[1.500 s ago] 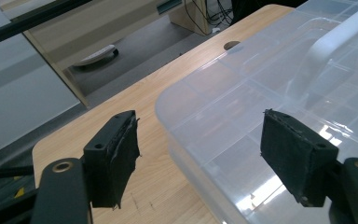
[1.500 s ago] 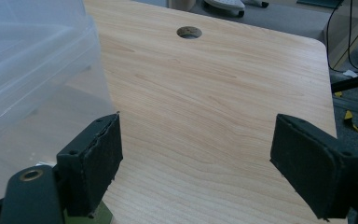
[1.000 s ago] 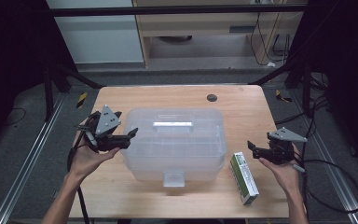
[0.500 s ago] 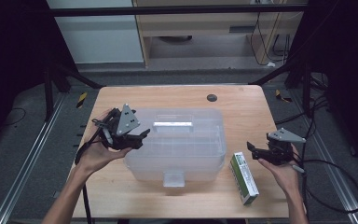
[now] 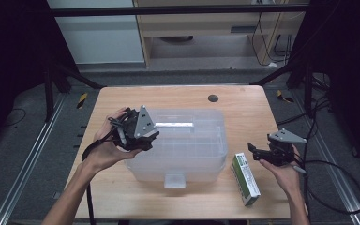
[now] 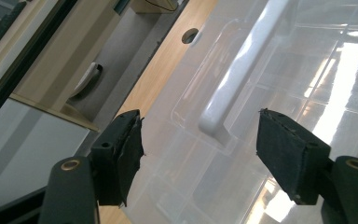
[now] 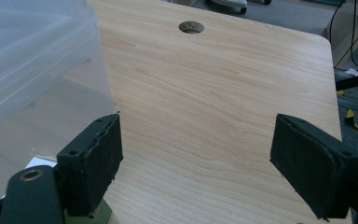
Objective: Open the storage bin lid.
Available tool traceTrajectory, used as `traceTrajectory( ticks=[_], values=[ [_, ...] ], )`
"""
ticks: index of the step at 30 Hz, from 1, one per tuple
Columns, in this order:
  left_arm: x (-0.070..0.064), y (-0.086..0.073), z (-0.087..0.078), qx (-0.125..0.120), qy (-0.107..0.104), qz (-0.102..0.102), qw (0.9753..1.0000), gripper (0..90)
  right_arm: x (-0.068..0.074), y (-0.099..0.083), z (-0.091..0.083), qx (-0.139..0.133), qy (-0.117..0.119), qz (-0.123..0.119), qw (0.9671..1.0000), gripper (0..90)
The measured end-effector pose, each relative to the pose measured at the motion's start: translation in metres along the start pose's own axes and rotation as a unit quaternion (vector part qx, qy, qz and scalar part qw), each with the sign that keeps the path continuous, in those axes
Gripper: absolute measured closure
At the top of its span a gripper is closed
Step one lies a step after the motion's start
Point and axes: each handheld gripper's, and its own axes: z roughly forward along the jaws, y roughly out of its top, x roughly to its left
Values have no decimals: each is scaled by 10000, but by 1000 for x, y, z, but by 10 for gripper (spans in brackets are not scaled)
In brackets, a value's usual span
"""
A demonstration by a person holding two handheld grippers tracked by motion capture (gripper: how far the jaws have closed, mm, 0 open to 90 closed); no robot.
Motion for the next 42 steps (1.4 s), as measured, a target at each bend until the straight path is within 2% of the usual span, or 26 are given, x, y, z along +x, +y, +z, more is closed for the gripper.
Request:
traceTrajectory(
  ticks=[1, 10, 14, 15, 18, 20, 30, 31, 35, 41, 42],
  values=[
    [-2, 2, 2, 51, -106, 78, 9999, 315, 0, 0, 0, 0, 1, -3, 10000, 169],
    [-5, 11, 12, 189, -37, 436, 9989, 325, 1, -1, 1, 31, 50, 11, 10000, 170],
    [-7, 14, 16, 228, -70, 498, 9985, 329, 1, -2, 2, 40, 73, -3, 10000, 169],
    [-9, 16, 19, 285, -81, 616, 9977, 330, 1, -2, 2, 37, 84, -14, 10000, 170],
    [-10, 18, 21, 302, -95, 677, 9972, 332, 2, -2, 2, 39, 97, -17, 9999, 170],
    [-11, 20, 23, 388, -129, 821, 9958, 338, 2, -1, 2, 42, 100, -14, 9999, 169],
    [-11, 22, 29, 470, -181, 1030, 9934, 357, 3, -1, 4, 91, 124, -72, 9999, 171],
    [-12, 23, 29, 519, -151, 1144, 9920, 362, 4, -1, 4, 99, 135, -66, 9998, 172],
    [-13, 25, 30, 543, -119, 1254, 9905, 391, 4, -1, 4, 101, 141, -77, 9998, 172],
    [-12, 28, 34, 576, -216, 1372, 9886, 433, 4, -1, 4, 101, 162, -103, 9998, 178],
    [-11, 29, 35, 622, -221, 1423, 9876, 445, 5, -1, 4, 106, 167, -113, 9997, 179]
  ],
)
